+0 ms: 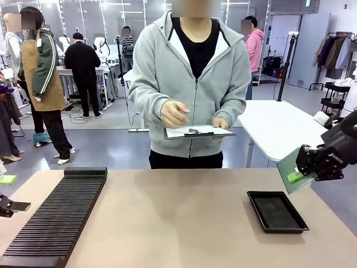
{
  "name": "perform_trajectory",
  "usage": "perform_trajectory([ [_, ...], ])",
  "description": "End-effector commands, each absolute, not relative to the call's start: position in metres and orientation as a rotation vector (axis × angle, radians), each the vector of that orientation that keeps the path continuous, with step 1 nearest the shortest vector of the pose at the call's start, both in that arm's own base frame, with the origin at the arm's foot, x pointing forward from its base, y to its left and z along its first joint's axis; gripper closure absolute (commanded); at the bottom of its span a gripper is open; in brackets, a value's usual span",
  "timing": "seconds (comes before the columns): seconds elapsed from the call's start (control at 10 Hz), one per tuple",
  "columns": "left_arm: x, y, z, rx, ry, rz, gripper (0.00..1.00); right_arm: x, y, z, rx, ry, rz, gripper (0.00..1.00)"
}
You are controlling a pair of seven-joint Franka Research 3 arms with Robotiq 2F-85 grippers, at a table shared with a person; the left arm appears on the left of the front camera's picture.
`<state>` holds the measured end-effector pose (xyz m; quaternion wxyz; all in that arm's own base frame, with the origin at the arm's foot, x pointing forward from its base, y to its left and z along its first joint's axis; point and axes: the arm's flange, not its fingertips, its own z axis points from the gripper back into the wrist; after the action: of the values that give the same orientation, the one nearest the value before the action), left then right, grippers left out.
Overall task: Inspect the PCB.
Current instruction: Place the Blank PCB in the ESD tray.
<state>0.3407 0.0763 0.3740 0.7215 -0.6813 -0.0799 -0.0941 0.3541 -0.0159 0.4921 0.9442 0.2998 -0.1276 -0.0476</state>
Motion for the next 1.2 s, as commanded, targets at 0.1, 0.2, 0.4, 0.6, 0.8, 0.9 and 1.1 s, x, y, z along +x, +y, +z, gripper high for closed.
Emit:
perform_trajectory([
  [0.1,0.342,0.075,0.374,-1.506,-0.176,-0.203,0.00,0.352,-0.023,0.497,0.635,-0.270,-0.108,0.97],
  [0.2,0.342,0.075,0.374,-1.506,-0.176,-0.203,0.00,0.352,-0.023,0.497,0.635,-0.270,-0.108,0.97],
  [0.4,0.342,0.075,0.374,-1.506,-0.176,-0.203,0.00,0.353,-0.024,0.495,0.643,-0.269,-0.102,0.97],
  [0.6,0.342,0.075,0.374,-1.506,-0.176,-0.203,0.00,0.390,-0.012,0.470,0.553,-0.200,-0.099,0.97],
  [0.8,0.342,0.075,0.374,-1.506,-0.176,-0.203,0.00,0.426,-0.006,0.444,0.494,-0.156,-0.147,0.97],
  [0.9,0.342,0.075,0.374,-1.506,-0.176,-0.203,0.00,0.440,-0.006,0.433,0.473,-0.146,-0.178,0.97],
  [1.1,0.342,0.075,0.374,-1.506,-0.176,-0.203,0.00,0.462,-0.003,0.403,0.440,-0.108,-0.200,0.97],
])
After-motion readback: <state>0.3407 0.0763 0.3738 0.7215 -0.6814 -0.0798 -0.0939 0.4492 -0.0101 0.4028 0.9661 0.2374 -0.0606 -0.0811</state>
